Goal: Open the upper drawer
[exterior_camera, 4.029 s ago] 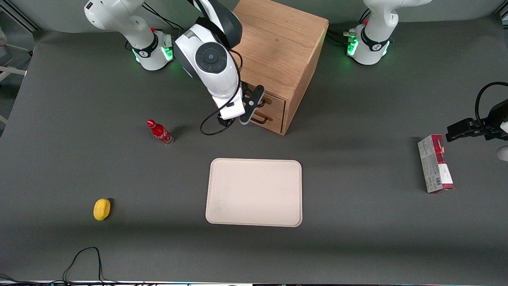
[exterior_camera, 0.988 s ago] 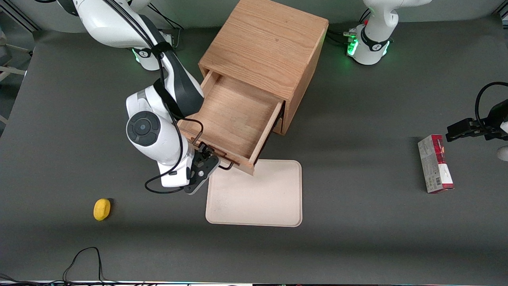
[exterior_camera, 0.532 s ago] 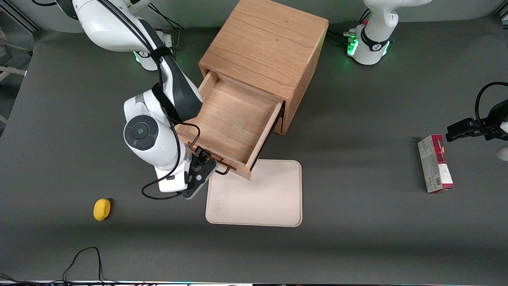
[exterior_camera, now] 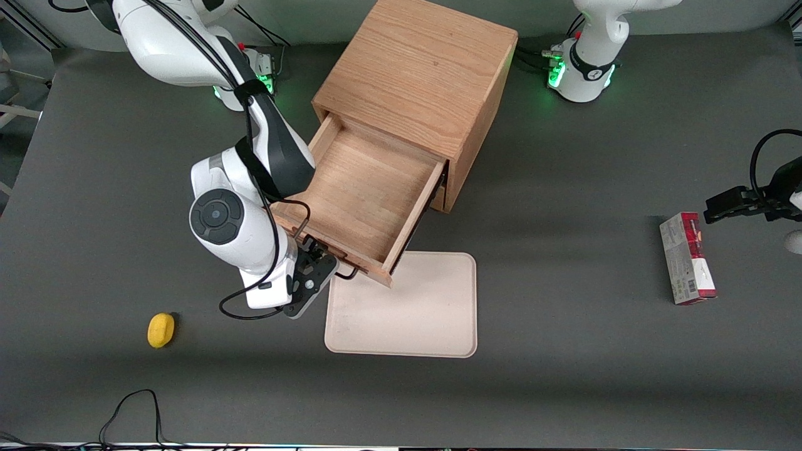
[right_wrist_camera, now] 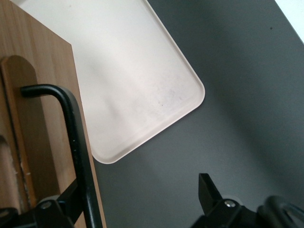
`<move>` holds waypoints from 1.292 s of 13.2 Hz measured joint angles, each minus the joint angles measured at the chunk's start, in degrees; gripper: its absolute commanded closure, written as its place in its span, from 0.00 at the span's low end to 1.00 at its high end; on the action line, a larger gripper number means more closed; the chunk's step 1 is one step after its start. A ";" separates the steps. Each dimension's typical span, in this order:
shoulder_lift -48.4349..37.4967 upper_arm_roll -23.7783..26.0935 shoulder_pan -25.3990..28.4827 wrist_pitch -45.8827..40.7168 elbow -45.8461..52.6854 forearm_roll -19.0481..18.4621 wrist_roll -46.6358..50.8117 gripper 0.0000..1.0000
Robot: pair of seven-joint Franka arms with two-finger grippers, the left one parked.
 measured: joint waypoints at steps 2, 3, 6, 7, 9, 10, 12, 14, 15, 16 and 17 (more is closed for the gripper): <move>0.05 0.10 0.00 -2.00 1.60 0.00 0.00 0.00; 0.01 0.06 -0.01 -3.54 3.12 -0.02 0.00 0.00; -0.51 -0.42 -0.39 -8.66 8.66 -0.66 0.00 0.00; -0.85 -0.44 -0.63 -10.79 10.32 -0.68 0.06 0.00; -2.55 -0.55 -0.94 -14.47 12.24 -0.72 1.35 0.00; -4.03 -1.02 -0.96 -16.40 12.73 -0.80 3.24 0.00; -7.46 -3.43 -0.95 -21.09 12.88 -1.18 6.88 0.00; -10.30 -6.94 -1.00 -24.37 12.80 -2.79 9.10 0.00; -11.36 -8.58 -1.04 -25.66 12.52 -3.46 9.89 0.00; -12.56 -10.29 -1.07 -26.23 11.60 -3.66 10.76 0.00; -13.92 -11.83 -1.14 -26.24 10.14 -3.72 11.70 0.00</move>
